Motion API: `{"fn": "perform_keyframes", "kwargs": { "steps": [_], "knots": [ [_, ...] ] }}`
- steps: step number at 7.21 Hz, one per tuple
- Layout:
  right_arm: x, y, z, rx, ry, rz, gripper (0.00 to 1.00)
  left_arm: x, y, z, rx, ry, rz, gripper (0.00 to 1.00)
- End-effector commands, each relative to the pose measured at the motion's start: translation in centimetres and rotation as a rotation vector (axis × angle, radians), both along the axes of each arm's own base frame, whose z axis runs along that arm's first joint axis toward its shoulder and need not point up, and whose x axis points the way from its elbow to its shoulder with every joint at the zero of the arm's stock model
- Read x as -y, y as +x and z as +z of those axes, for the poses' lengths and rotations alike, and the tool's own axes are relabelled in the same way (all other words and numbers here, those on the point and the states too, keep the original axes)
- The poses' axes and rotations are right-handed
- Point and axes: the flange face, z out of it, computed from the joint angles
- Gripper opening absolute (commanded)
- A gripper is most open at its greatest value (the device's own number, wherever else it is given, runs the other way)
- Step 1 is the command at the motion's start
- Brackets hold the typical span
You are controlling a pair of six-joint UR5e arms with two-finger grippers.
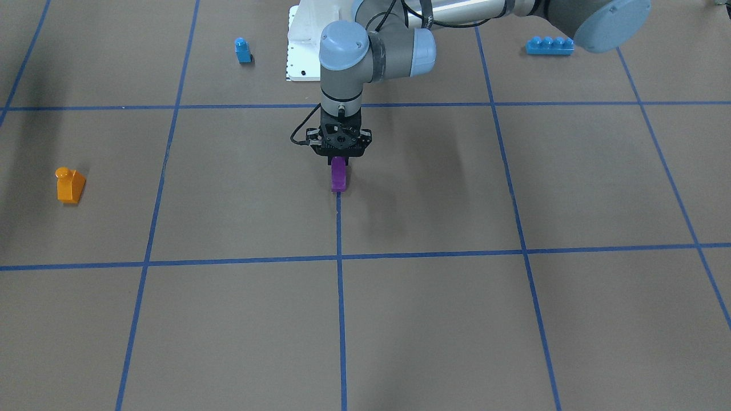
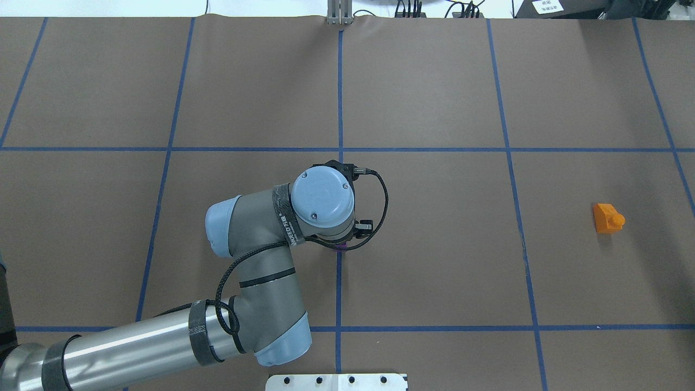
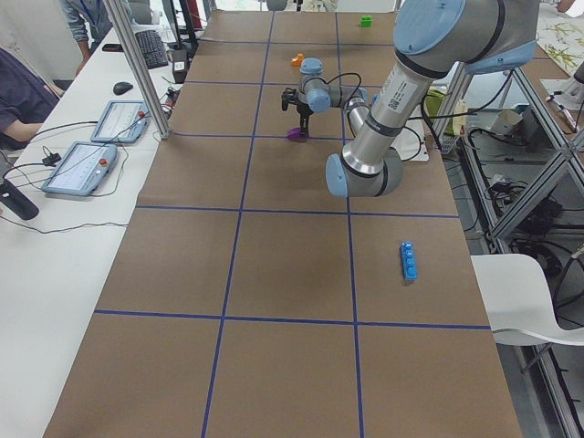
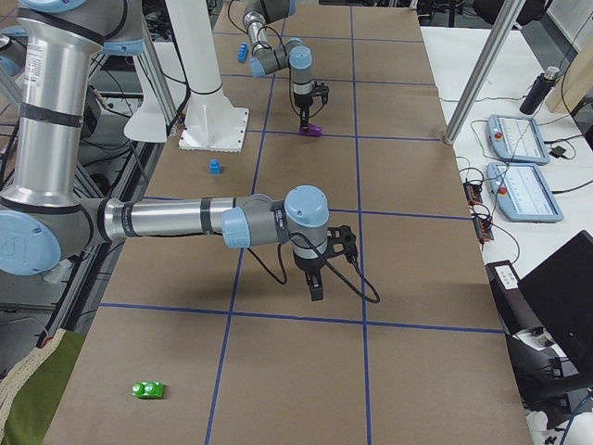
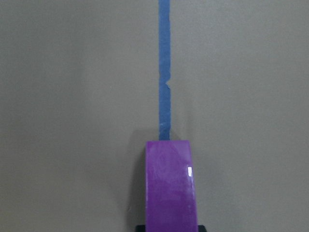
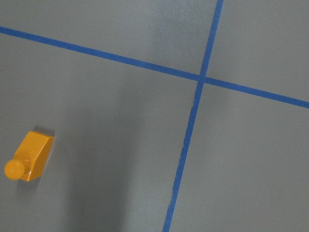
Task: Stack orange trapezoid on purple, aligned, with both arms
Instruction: 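Lower the purple block onto the center grid line and open the left gripper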
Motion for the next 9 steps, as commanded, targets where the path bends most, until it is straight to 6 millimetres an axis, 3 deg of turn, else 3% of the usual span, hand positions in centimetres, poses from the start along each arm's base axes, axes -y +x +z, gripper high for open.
{"fn": "perform_keyframes", "kwargs": {
  "steps": [1,2,4,5,6,7,8,9],
  "knots": [
    [0.0,0.0,0.1,0.000,-0.003,0.000,1.00,0.0,0.0,0.1,0.001,0.000,0.001,0.60],
    [0.0,0.0,0.2,0.000,-0.004,0.000,1.00,0.0,0.0,0.0,-0.001,0.003,-0.002,0.98],
    [0.0,0.0,0.2,0.000,-0.004,0.000,1.00,0.3,-0.4,-0.8,-0.040,0.032,-0.019,1.00],
    [0.0,0.0,0.0,0.002,0.002,0.000,1.00,1.6,-3.0,-2.4,-0.076,0.051,-0.041,1.00],
    [0.1,-0.1,-0.3,0.009,0.021,0.000,1.00,2.0,-7.1,-2.4,-0.078,0.123,0.009,1.00],
    [0.1,-0.3,-0.8,0.046,0.028,-0.008,1.00,1.8,-13.8,-0.4,-0.029,0.178,0.071,1.00],
    [0.1,-0.6,-1.8,0.095,-0.005,0.024,1.00,2.0,-21.5,2.2,0.014,0.222,0.130,1.00],
    [0.2,-1.7,-4.7,0.125,-0.055,0.125,1.00,3.8,-28.2,6.0,0.046,0.254,0.186,1.00]
  ]
}}
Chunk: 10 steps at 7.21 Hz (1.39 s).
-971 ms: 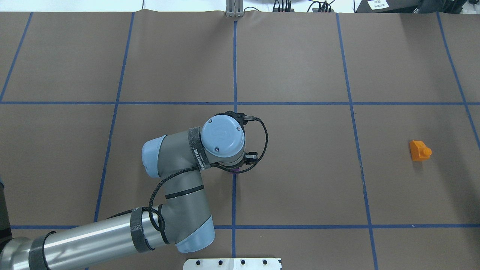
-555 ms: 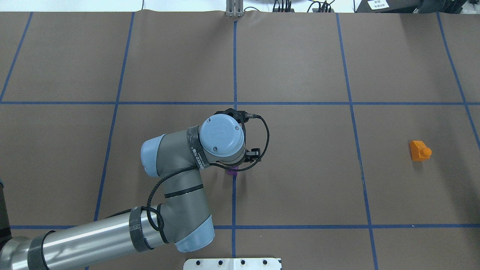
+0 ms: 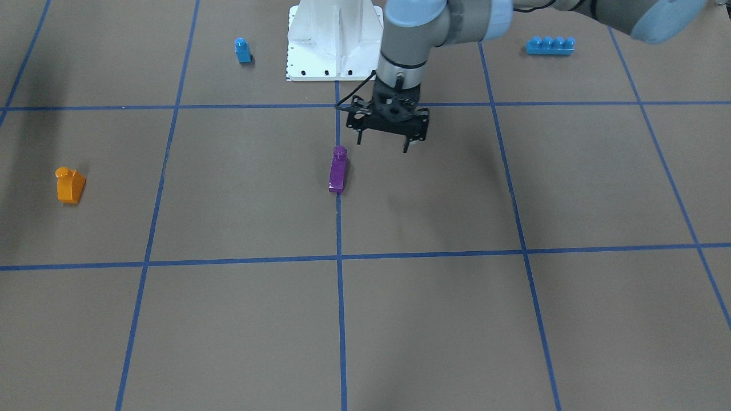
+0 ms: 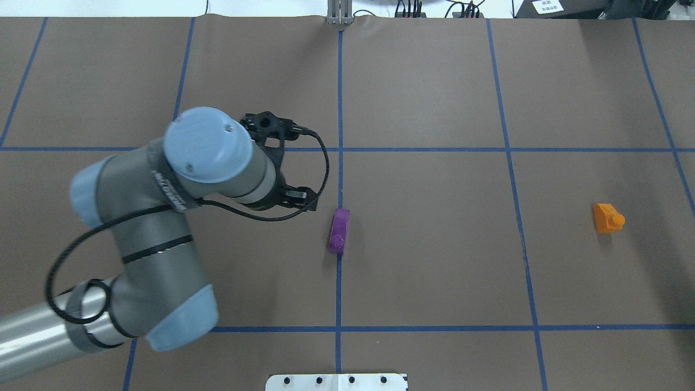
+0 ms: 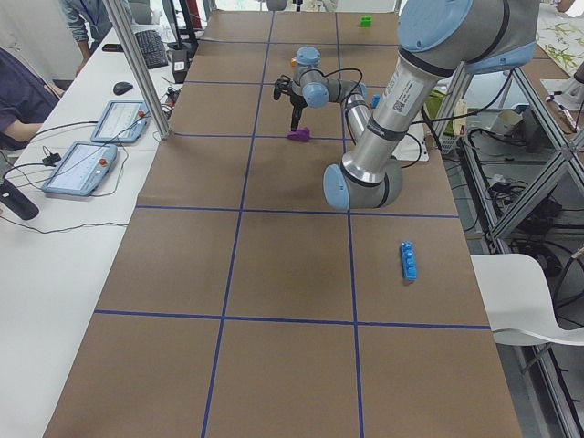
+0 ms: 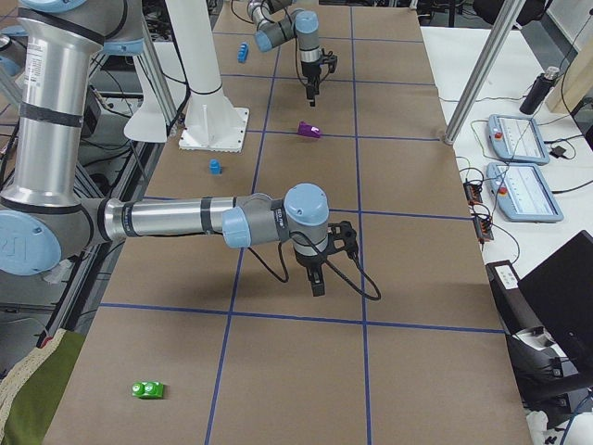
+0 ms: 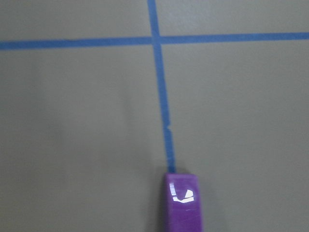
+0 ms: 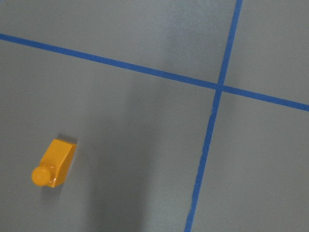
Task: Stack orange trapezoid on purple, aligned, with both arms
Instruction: 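Withdraw the left arm while the right gripper moves over the orange block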
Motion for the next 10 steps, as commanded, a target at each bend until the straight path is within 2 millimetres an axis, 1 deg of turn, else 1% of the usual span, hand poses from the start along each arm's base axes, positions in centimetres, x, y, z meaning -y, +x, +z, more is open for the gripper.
{"fn": "perform_keyframes", "kwargs": {
  "steps": [1,2,3,4,5,6,7,9,10],
  "knots": [
    [0.1,-3.7,-3.8,0.075,-0.054,0.119,1.00,3.6,-14.1,7.6,0.064,0.083,0.128,1.00],
    [0.3,-7.0,-4.1,0.045,-0.072,0.134,1.00,6.0,-20.9,11.5,0.075,0.125,0.187,1.00],
    [0.1,-10.2,-3.9,0.003,-0.070,0.159,1.00,7.2,-27.1,15.2,0.069,0.148,0.222,1.00],
    [-1.0,-12.6,-3.2,0.006,-0.076,0.165,1.00,7.8,-30.8,17.5,0.087,0.170,0.224,1.00],
    [-1.6,-15.6,-2.5,0.015,-0.078,0.210,1.00,7.7,-31.2,17.7,0.090,0.171,0.222,1.00],
    [-1.9,-18.3,-1.0,-0.002,-0.057,0.252,1.00,7.7,-31.2,17.7,0.090,0.171,0.222,1.00],
    [-2.1,-20.0,1.1,-0.002,-0.035,0.243,1.00,7.7,-31.2,17.7,0.090,0.171,0.222,1.00],
    [-2.6,-21.4,1.5,0.021,-0.037,0.236,1.00,7.7,-31.2,17.7,0.090,0.172,0.222,1.00],
    [-2.8,-22.0,1.5,0.014,-0.029,0.230,0.97,7.7,-31.2,17.7,0.091,0.172,0.221,1.00]
  ]
}}
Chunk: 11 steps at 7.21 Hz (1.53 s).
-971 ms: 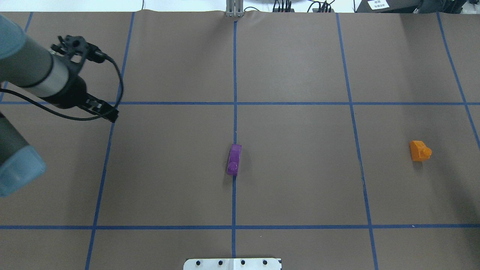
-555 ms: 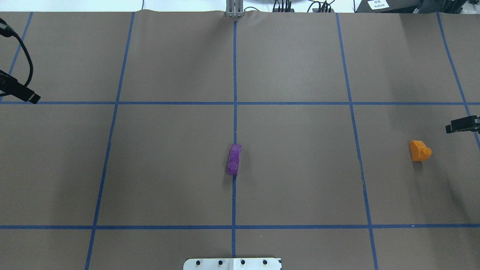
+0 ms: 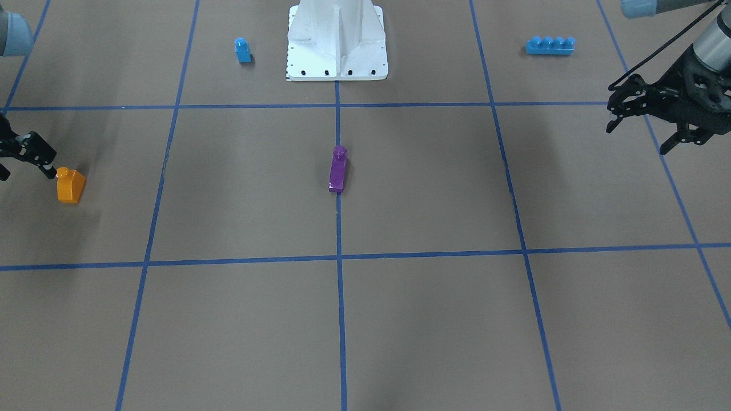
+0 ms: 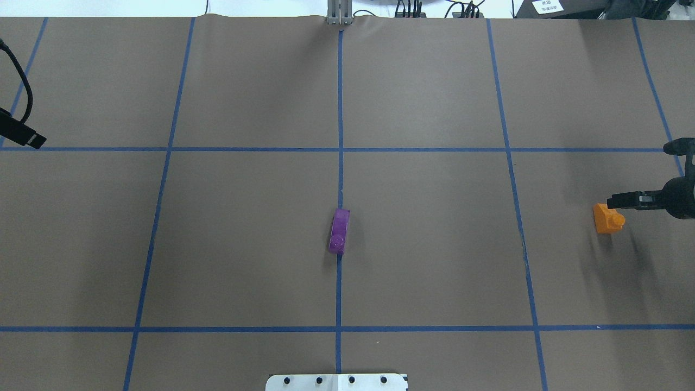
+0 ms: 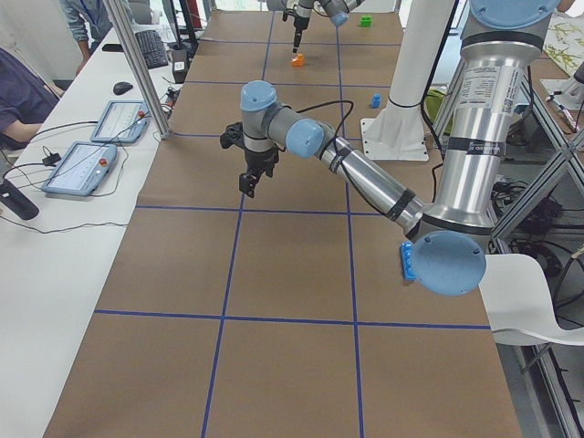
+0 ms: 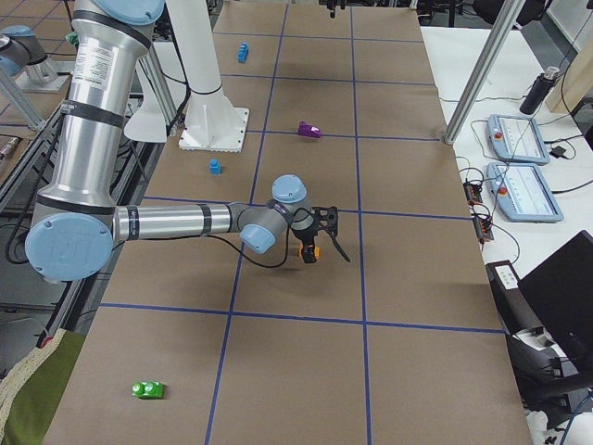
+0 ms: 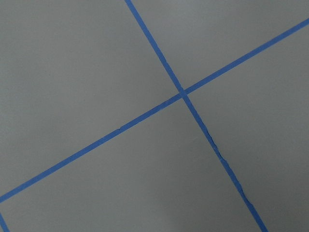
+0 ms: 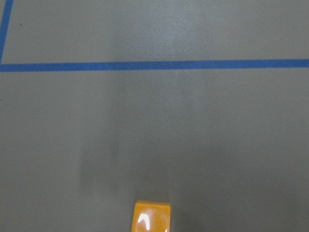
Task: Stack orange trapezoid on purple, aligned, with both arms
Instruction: 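Grasp the orange trapezoid block with the right gripper and lift it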
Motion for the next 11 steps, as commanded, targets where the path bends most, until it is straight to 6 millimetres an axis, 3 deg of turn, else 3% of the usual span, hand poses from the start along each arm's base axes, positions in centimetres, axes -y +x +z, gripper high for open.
{"fn": "perform_keyframes", "kwargs": {
  "steps": [1,2,3,6,7,9,10,11],
  "knots": [
    [-0.4,-1.4,0.2,-0.009,0.012,-0.013,0.89,0.0,0.0,0.1,0.001,-0.002,-0.001,1.00],
    [-0.5,-1.6,0.2,-0.010,0.010,-0.017,0.75,0.0,0.0,0.1,0.001,-0.004,-0.003,1.00],
    [-0.6,-1.9,0.2,-0.010,0.011,-0.026,0.72,0.0,0.0,0.1,0.000,-0.006,-0.005,1.00],
    [-0.9,-2.9,0.1,-0.013,0.013,-0.046,0.71,0.0,0.0,0.1,0.000,-0.006,-0.005,1.00],
    [-0.9,-3.2,0.5,-0.017,0.008,-0.051,0.55,0.0,0.0,0.1,0.001,-0.008,-0.005,1.00],
    [-0.5,-3.9,0.4,-0.014,0.014,-0.060,0.07,0.0,0.1,0.1,0.002,-0.007,-0.005,1.00],
    [-0.5,-3.9,0.3,-0.018,0.023,-0.067,0.00,0.1,0.1,0.2,0.003,-0.008,-0.005,1.00],
    [-0.4,-4.0,-0.9,-0.002,0.042,-0.071,0.00,0.1,0.1,0.3,0.003,-0.010,-0.005,1.00]
  ]
}}
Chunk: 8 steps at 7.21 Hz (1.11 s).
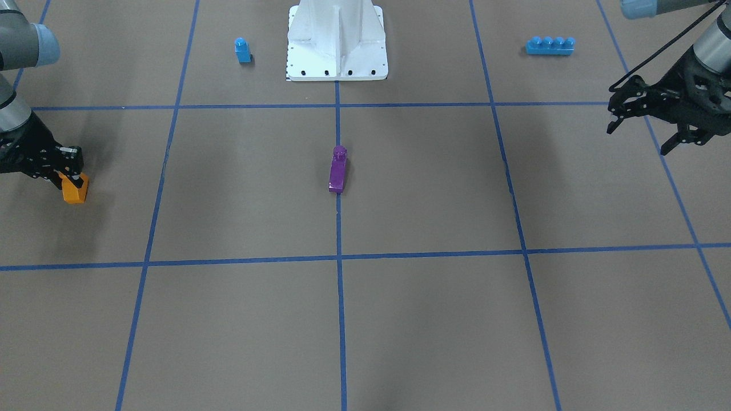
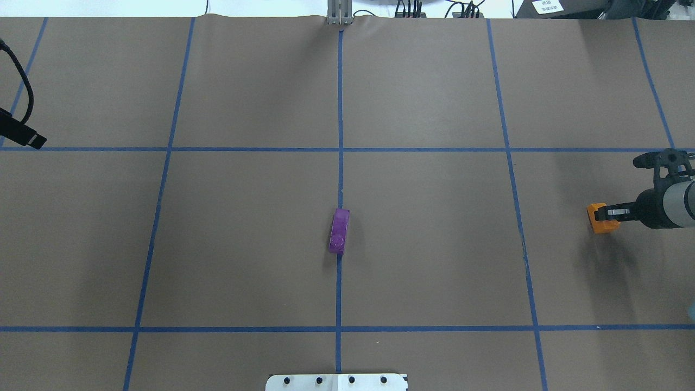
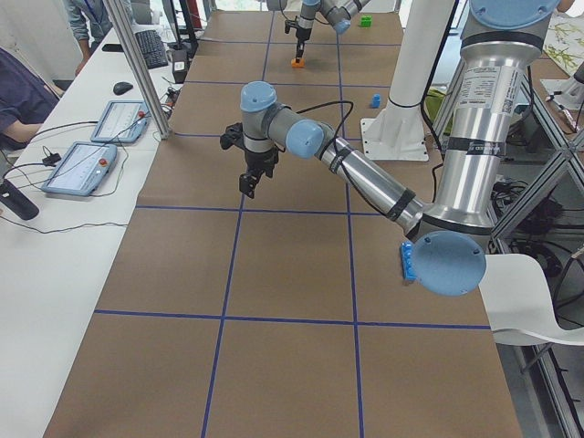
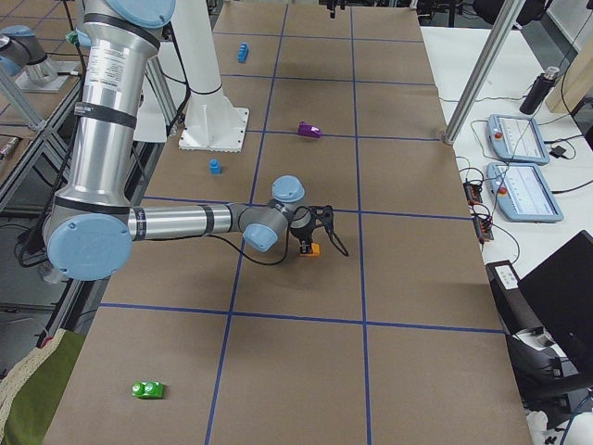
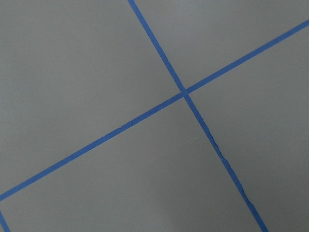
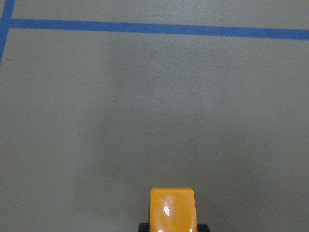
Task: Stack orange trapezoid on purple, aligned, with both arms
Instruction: 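Grasp the orange trapezoid block with the right gripper and lift it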
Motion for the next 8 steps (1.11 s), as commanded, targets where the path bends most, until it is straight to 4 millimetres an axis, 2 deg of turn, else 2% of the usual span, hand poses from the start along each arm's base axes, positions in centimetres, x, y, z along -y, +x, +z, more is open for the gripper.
{"fn": "perform_keyframes", "kwargs": {
  "steps": [1,2,3,4,5,6,7,8],
  "knots": [
    [1.1,-0.9,-3.2,0.042,0.049,-0.006,0.00,0.1,0.0,0.2,0.003,-0.004,-0.001,1.00],
    [2.8,-2.6,-5.8,0.076,0.078,-0.010,0.00,-0.3,-0.4,1.5,0.013,-0.032,-0.008,1.00],
    [5.8,-5.3,-10.6,0.063,0.058,-0.012,0.00,-0.9,-1.7,3.4,0.027,-0.059,-0.025,1.00],
    [8.3,-7.6,-16.8,0.035,0.021,-0.008,0.00,-1.1,-4.3,6.1,0.044,-0.112,-0.073,1.00],
    [9.2,-9.7,-22.9,0.007,-0.026,-0.022,0.00,-0.5,-6.8,7.0,0.042,-0.125,-0.120,1.00],
    [9.2,-12.6,-29.1,-0.018,-0.074,-0.042,0.00,-0.2,-8.0,7.8,0.049,-0.110,-0.114,1.00],
    [8.6,-15.2,-33.5,0.012,-0.110,-0.025,0.00,0.7,-11.7,10.5,0.067,-0.071,-0.086,1.00],
    [7.1,-17.8,-36.5,0.053,-0.128,-0.020,0.00,1.1,-15.0,13.3,0.029,-0.072,-0.071,1.00]
  ]
}}
